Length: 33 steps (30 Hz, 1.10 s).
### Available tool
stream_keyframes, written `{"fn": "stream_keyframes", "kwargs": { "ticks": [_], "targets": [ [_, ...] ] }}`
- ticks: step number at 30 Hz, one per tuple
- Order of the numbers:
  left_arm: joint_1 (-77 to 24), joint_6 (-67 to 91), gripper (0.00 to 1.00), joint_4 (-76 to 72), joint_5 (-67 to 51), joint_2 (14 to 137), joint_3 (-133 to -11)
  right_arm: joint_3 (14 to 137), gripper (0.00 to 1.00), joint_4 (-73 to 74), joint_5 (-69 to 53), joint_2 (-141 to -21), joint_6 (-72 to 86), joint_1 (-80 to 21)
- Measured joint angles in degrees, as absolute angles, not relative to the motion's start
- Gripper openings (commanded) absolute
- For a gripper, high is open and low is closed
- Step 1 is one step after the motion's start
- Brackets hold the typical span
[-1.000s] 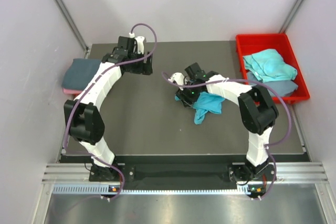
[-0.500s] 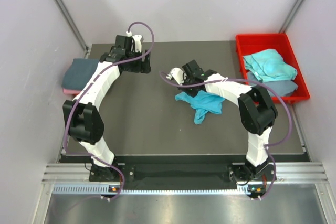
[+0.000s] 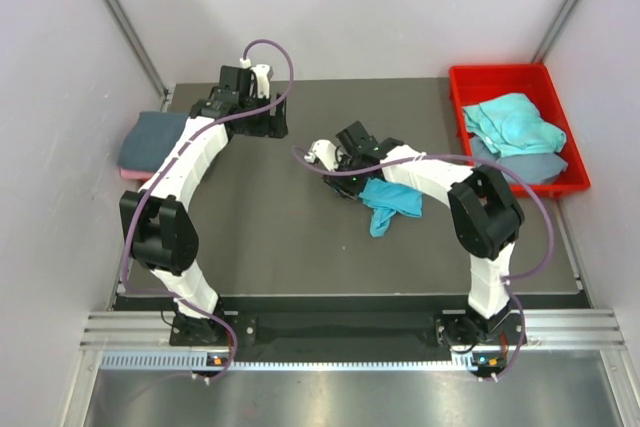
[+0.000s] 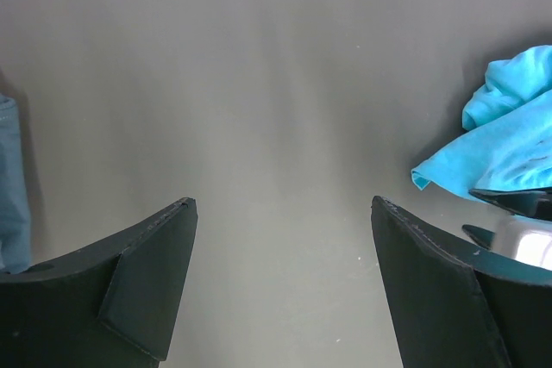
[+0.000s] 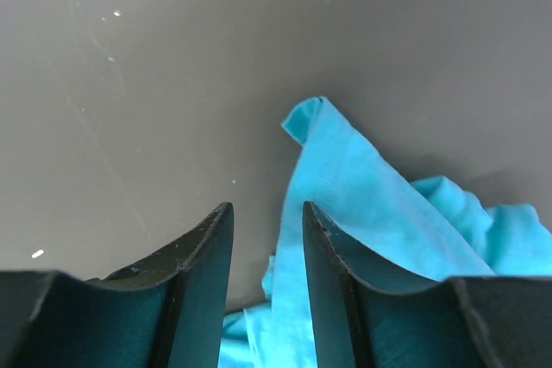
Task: Fold and stack the t-shirts
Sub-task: Flatten the tshirt out
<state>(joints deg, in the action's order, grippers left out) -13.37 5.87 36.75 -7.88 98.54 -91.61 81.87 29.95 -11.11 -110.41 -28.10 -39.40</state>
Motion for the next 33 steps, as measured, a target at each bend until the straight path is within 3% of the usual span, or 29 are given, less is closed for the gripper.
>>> {"fn": "stream_keyframes", "kwargs": {
  "ticks": [5,10,11,18,24,25,28,30,33],
  "targets": [
    [-13.4,5.9,0.87,36.8,-7.9,98.5,-91.6,83.2,0.33,28.8,-8.6,-113.8,-28.0,-39.9],
    [-13.4,5.8,0.87,36.8,-7.8,98.5,-91.6,83.5,0.02,27.0,-2.2,-117.0,-28.8,-40.0],
    [-13.4,5.8,0.87,36.8,-7.8,98.5,-91.6,83.7,0.0,26.6,-1.1,-117.0,-29.0,-40.0],
    [-13.3,5.8,0.87,36.7,-7.8,98.5,-91.6,83.8,0.0,25.4,4.8,-116.0,-30.6,-40.0],
    [-13.0,5.9,0.87,36.6,-7.6,98.5,-91.6,86.4,0.0,26.8,7.6,-107.5,-34.1,-40.0],
    [-13.0,5.9,0.87,36.6,-7.6,98.5,-91.6,87.4,0.17,26.8,7.7,-106.2,-34.5,-40.0],
    [-12.9,6.1,0.87,36.4,-7.7,98.5,-91.6,89.8,0.53,26.3,7.9,-102.2,-34.4,-40.0],
    [-12.9,6.2,0.86,36.4,-7.9,98.5,-91.6,89.6,0.61,26.2,8.1,-100.8,-34.3,-40.0],
    [-12.9,6.4,0.87,36.4,-7.9,98.5,-91.6,87.1,0.62,26.1,8.0,-100.9,-33.1,-39.6]
  ]
}}
